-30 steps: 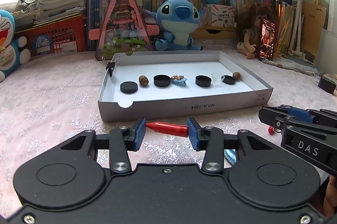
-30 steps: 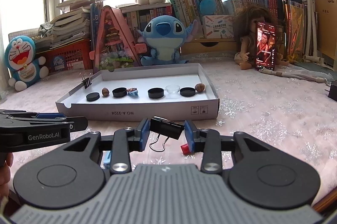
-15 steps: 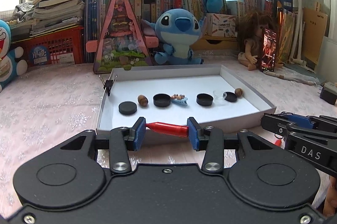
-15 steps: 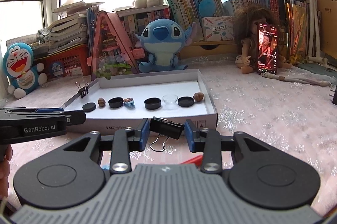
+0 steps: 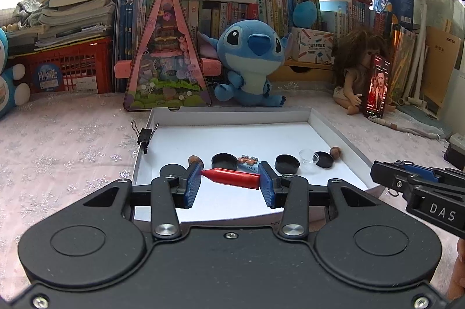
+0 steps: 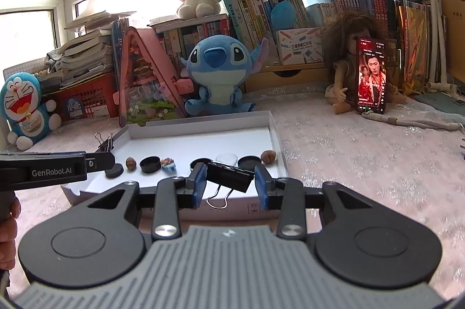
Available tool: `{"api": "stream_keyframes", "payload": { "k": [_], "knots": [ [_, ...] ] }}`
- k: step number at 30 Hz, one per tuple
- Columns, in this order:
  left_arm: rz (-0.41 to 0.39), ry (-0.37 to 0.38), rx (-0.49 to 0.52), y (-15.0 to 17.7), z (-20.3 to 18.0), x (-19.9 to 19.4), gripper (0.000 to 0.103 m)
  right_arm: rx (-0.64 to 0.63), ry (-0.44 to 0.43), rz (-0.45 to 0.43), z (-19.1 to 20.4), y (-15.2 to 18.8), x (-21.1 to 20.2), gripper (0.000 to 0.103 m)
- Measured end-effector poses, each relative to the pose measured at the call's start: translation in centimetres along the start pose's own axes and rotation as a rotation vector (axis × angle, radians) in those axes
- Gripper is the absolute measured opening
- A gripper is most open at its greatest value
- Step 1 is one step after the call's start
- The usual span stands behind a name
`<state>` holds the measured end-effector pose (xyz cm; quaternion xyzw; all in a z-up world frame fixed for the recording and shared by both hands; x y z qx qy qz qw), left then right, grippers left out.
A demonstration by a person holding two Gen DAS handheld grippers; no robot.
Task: Organize rigid objects
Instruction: 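Lower the red crayon and binder clip with both grippers into the tray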
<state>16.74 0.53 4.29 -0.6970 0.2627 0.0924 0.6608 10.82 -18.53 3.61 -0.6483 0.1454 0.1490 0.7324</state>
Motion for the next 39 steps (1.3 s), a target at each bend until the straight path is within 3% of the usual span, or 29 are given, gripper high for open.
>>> {"api": "stream_keyframes", "payload": {
  "k": [19,25,39],
  "knots": [
    [0.074,0.01,-0.096,-2.8,2.5,3.8,0.04,0.101,-0.084,0.088,-2.3,-3.4,3.6,0.041],
    [0.127,0.027,-0.145,-3.3,3.4,5.2,0.04,0.144,-0.118,0.163,-2.7,-3.4,5.4,0.041],
    [0.175,-0.001,-0.117,-1.3,3.2,6.4,0.04,0.058,-0.052,0.203,-1.9,-1.5,7.5,0.042]
  ]
}}
Point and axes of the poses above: each gripper's, at about its wrist camera, not at the fingertips, and x roughly the way its jaws point, z to its left, y to its underside, the point moved 4 cm from there along x, roughly the way its jaws point, and after that the axes turned 2 degrees about -x, right-handed, at the moved point
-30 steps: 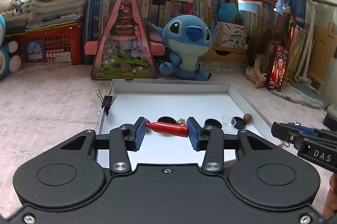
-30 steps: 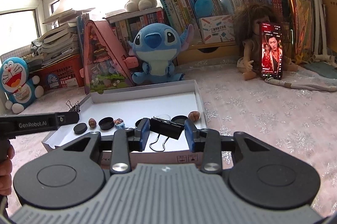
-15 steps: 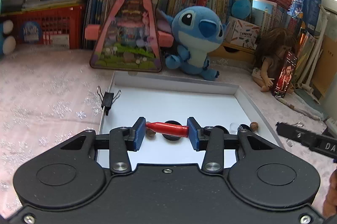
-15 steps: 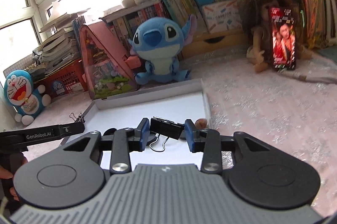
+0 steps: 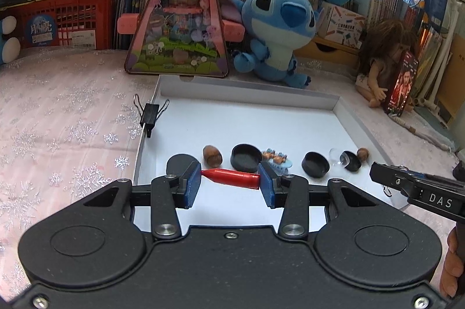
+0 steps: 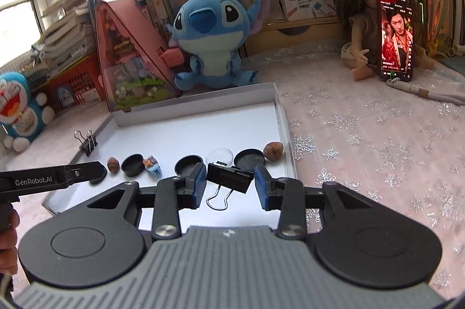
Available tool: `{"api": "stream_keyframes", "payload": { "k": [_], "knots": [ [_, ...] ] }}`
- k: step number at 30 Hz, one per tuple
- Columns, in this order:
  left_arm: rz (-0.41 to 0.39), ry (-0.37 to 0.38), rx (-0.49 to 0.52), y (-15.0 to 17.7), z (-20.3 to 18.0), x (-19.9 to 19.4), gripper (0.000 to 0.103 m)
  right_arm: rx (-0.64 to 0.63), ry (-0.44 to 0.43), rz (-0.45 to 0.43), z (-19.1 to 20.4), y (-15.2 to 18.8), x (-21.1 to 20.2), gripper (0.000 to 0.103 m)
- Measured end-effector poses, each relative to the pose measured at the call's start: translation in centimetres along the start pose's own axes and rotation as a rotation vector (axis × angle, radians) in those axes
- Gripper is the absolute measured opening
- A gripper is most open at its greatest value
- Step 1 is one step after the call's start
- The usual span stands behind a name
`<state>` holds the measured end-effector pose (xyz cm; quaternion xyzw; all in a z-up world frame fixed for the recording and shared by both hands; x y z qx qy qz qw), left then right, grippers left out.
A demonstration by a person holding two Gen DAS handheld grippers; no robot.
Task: Organize rigid objects
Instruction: 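Lower the red crayon and binder clip with both grippers into the tray, then open the left gripper on the crayon while the right gripper releases the binder clip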
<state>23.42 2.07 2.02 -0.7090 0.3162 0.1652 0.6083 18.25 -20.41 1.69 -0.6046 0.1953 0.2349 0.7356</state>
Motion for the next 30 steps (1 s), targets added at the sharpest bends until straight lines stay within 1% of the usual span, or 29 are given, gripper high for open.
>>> {"api": "stream_keyframes", "payload": {
  "k": [7,8,11,22,30],
  "knots": [
    [0.004,-0.019,0.016,0.6,0.3,0.4,0.04,-0.03,0.022,0.006,0.3,0.2,0.6,0.041],
    [0.004,-0.022,0.017,0.6,0.4,0.4,0.04,-0.034,0.023,0.008,0.3,0.2,0.7,0.04],
    [0.007,-0.026,0.016,0.7,0.5,0.5,0.04,-0.051,0.029,0.015,0.5,0.4,1.0,0.032],
    [0.011,-0.039,0.029,1.1,0.5,1.3,0.04,-0.06,0.033,0.036,0.8,0.8,1.7,0.03],
    [0.003,-0.06,0.035,1.0,0.6,1.8,0.04,-0.046,0.042,0.064,0.7,0.8,2.4,0.026]
  ]
}}
Point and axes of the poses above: each gripper's, at about its wrist camera, not at the fingertips, and x roughly the way its jaws point, z to its left, y to its underside, the point moved 4 cm from there along x, roughly the way its jaws point, and after that the axes turned 2 degrees about -x, right-handed, at the moved point
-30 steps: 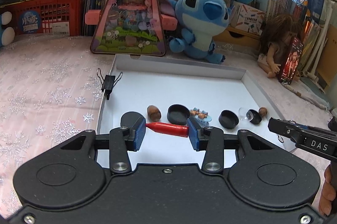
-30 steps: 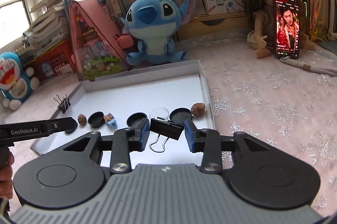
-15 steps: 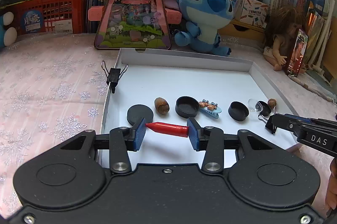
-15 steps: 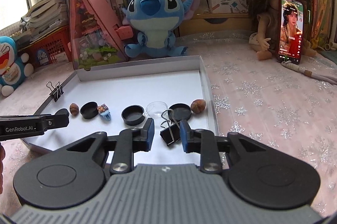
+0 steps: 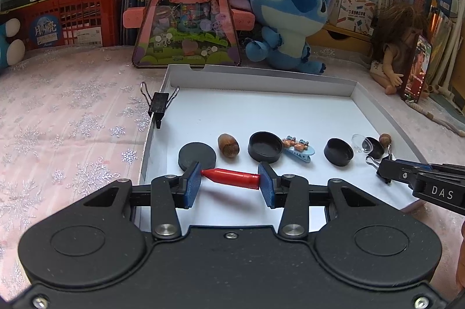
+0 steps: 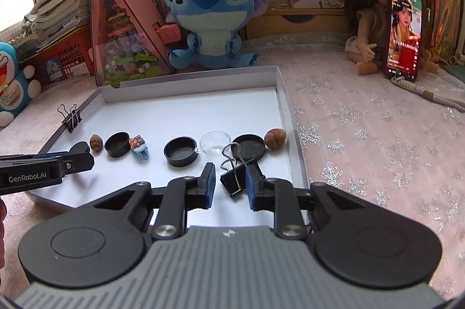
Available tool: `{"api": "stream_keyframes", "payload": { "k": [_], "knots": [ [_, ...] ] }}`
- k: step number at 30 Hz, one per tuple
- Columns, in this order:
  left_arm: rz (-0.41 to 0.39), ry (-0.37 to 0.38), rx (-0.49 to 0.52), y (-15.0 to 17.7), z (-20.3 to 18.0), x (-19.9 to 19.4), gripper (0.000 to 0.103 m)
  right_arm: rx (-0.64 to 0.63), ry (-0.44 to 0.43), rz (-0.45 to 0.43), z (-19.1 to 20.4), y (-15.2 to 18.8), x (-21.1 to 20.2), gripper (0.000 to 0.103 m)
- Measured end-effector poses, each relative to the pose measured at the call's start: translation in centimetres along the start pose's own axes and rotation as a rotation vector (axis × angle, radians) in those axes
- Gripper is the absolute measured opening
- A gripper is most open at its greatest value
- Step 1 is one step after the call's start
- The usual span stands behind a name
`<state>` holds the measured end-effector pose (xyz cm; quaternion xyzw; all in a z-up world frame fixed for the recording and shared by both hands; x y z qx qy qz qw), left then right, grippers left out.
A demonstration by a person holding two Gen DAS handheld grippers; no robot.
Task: Organize rigid objects
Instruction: 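Open the left gripper on the crayon while the right gripper releases the binder clip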
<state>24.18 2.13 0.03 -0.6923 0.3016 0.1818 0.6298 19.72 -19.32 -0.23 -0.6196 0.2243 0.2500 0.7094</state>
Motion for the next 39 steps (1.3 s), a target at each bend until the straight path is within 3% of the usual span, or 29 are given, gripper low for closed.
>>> {"api": "stream_keyframes", "payload": {
  "k": [19,25,30,39],
  "knots": [
    [-0.006,-0.037,0.021,0.1,-0.2,0.6,0.041,0.01,0.0,0.001,0.0,-0.1,0.1,0.028],
    [-0.006,-0.013,0.007,0.1,-0.4,0.2,0.057,0.011,-0.002,-0.004,-0.2,0.0,-0.1,0.031],
    [-0.017,-0.001,0.007,0.2,-0.6,-0.5,0.067,0.0,0.003,-0.023,-0.1,0.2,-0.7,0.048],
    [-0.046,0.028,0.037,0.7,-1.4,-2.4,0.076,-0.035,0.003,-0.084,0.4,0.3,-2.7,0.06]
  ]
}}
Point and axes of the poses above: each gripper's, at about its wrist camera, not at the fingertips, and x roughly the way its jaws point, z to its left, y to its underside, the point moved 4 cm from there along x, roughly the way its jaws point, and after that the axes turned 2 degrees about -x, right-handed, at the moved point
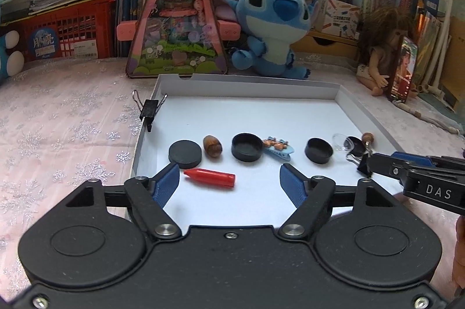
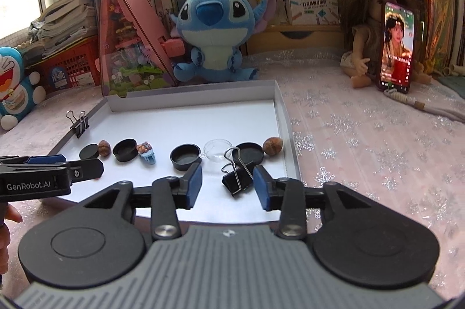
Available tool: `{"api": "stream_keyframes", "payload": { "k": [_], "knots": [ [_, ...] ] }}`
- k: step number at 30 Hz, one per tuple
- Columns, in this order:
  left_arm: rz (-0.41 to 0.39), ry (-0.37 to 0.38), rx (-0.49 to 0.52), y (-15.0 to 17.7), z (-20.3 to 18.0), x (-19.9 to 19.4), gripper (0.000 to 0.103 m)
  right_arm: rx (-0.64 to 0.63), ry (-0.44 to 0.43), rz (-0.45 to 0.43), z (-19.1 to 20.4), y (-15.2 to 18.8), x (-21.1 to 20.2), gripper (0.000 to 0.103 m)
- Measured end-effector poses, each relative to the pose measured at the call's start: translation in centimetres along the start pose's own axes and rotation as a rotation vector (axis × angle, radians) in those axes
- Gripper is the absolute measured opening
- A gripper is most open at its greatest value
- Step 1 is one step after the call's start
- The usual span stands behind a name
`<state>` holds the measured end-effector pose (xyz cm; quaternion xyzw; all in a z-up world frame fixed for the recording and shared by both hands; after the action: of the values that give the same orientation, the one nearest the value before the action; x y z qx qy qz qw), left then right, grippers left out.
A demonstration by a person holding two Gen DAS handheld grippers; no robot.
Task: Organize rigid objects
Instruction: 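Open the left gripper on the crayon while the right gripper releases the binder clip, then withdraw both open grippers from the tray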
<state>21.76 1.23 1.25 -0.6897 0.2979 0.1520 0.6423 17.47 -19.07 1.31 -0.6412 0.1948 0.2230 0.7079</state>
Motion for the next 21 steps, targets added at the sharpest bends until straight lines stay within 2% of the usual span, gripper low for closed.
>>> {"api": "stream_keyframes", "payload": {
  "k": [9,21],
  "knots": [
    [-0.029,0.03,0.034,0.2,-1.0,-2.2,0.08,-0.03,-0.004,-0.062,0.2,0.1,-2.3,0.074],
    [-0.061,0.075,0.069,1.8,-2.4,-5.2,0.081,-0.07,-0.005,-0.103,-0.3,1.3,-4.6,0.081]
  ]
}}
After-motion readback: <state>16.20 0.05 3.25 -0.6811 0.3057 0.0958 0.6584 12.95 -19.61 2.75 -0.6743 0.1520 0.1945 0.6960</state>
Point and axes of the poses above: each gripper's, at about its wrist camera, not at the fingertips, and x roughly the way its jaws point, z to its left, y to its underside, the point moved 4 cm from there along x, roughly the way its jaws point, and after that the axes turned 2 degrees about -x, right-handed, at the moved point
